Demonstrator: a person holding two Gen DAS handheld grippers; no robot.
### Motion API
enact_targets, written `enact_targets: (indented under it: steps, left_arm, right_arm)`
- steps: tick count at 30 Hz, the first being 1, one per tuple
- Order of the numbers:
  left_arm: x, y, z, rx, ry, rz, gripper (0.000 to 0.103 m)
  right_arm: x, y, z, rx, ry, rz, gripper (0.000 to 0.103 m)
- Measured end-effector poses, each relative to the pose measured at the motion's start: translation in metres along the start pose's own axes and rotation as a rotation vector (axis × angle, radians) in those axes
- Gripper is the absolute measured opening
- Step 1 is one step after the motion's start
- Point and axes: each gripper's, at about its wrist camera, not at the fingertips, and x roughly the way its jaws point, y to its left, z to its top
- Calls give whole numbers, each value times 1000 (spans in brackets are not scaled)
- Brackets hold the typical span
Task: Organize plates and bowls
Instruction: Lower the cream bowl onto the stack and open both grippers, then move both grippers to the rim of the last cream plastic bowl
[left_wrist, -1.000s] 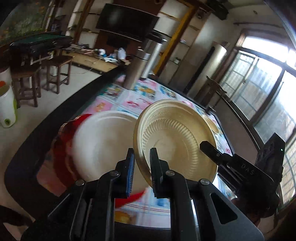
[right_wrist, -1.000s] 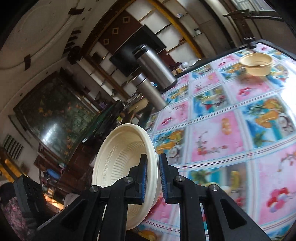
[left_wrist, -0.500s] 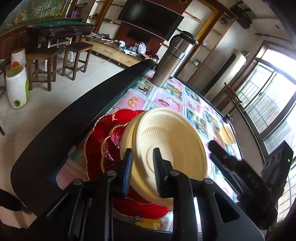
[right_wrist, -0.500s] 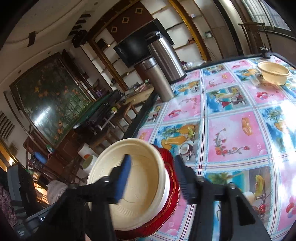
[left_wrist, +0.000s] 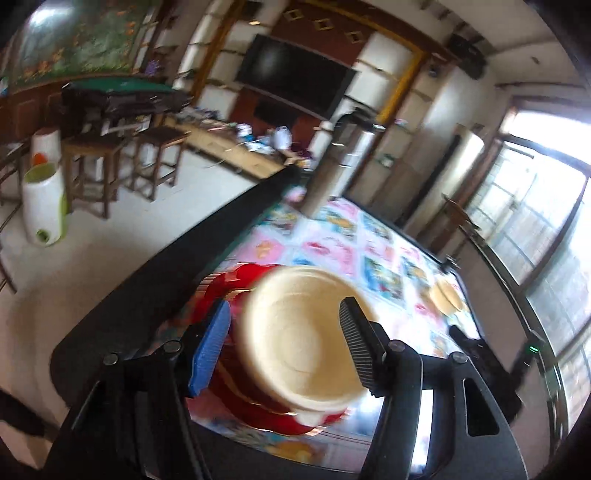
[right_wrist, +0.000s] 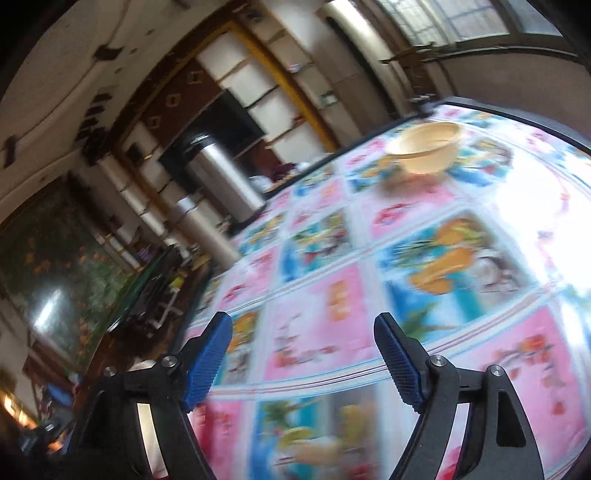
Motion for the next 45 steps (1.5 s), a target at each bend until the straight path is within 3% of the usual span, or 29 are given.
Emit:
enact_targets:
  steps: [6,9,13,18,24,29,37,45]
  left_arm:
    - [2,-79,-30,231,42,-161,71]
    - [16,-119,-55,342,138,-251,71]
    - [41,-156,-82,411,260,-297,71]
    - [74,-191,-96,475,297,-205,71]
    - [106,-219,-88,536,221,-97,71]
    - [141,-238,-78,555,206,-70,71]
    - [195,-256,-63,542,222,-50,71]
    - [231,-269,-57,543,236,-32,71]
  right_arm:
    - [-11,-84,21,204,-28,-90,85]
    - [-15,-114,26,308,-25,-83,87]
    - [-12,-137,28,393,-13,-77,87]
    - [-9,-138,28,393,11,-36,87]
    - [-8,-144,32,424,35,16,87]
    - [-4,-158,48,436,48,0,88]
    - [14,-174,103,406,47,-52,88]
    - [37,-172,160,373,-35,-93,88]
